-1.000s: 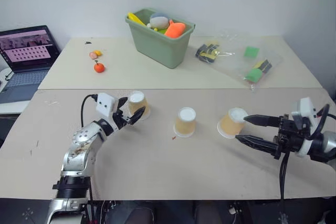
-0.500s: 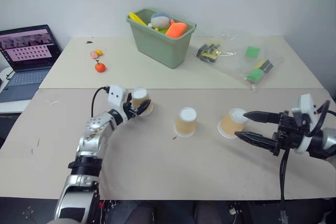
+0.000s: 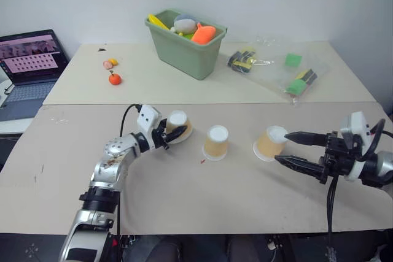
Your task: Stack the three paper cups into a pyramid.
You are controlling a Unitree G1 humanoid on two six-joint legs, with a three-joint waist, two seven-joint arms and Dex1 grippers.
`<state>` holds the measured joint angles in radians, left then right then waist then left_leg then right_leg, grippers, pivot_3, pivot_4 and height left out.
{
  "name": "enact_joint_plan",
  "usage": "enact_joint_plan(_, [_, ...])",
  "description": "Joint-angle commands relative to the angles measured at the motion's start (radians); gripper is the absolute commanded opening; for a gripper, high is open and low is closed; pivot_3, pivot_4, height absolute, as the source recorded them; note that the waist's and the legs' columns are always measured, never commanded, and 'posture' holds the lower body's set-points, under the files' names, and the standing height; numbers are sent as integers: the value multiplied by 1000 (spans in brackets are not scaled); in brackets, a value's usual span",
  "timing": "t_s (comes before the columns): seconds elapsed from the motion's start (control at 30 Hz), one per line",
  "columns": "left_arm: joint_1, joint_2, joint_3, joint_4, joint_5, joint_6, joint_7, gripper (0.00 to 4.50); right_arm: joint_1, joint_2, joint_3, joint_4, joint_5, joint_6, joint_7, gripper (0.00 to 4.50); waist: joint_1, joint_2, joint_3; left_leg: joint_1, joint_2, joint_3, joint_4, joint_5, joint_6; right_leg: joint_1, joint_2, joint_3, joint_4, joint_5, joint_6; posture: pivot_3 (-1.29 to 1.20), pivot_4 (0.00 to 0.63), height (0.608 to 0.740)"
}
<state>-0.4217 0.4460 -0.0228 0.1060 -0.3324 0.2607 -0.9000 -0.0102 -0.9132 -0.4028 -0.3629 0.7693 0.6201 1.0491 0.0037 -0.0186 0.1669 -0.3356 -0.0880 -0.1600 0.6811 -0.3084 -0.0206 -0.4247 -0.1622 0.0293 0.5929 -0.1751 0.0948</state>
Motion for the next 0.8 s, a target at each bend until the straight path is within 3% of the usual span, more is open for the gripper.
enact_joint_plan(0.03, [24, 41, 23, -46, -44, 2, -72, 2004, -9, -8, -25, -10, 10, -13, 11, 4500, 0, 0, 0, 0, 0, 0, 0, 0, 0, 0, 0, 0, 0, 0, 0, 0, 150, 740])
enact_joint_plan(0.2, [68, 64, -9, -129, -99, 29, -169, 2004, -18, -4, -15, -3, 5, -17, 16, 4500, 0, 0, 0, 0, 0, 0, 0, 0, 1, 0, 0, 0, 0, 0, 0, 0, 150, 740])
enact_joint_plan(0.6, [53, 7, -63, -88, -70, 0, -172, 2004, 6, -6, -40, -15, 7, -14, 17, 4500, 3, 0, 0, 0, 0, 0, 0, 0, 1, 0, 0, 0, -1, 0, 0, 0, 150, 740])
enact_joint_plan(0.63, [51, 2, -64, -80, -70, -1, -171, 2870, 8, -6, -42, -15, 7, -14, 17, 4500, 4, 0, 0, 0, 0, 0, 0, 0, 1, 0, 0, 0, -1, 0, 0, 0, 150, 740])
enact_joint_plan(0.77, [41, -16, -68, -60, -62, -5, -168, 4293, 15, -7, -47, -18, 8, -15, 14, 4500, 5, 0, 0, 0, 0, 0, 0, 0, 1, 0, 0, 0, -1, 0, 0, 0, 150, 740])
enact_joint_plan(0.8, [39, -18, -68, -57, -61, -6, -169, 4452, 16, -7, -47, -18, 8, -16, 13, 4500, 5, 0, 0, 0, 0, 0, 0, 0, 1, 0, 0, 0, 0, 0, 0, 0, 150, 740])
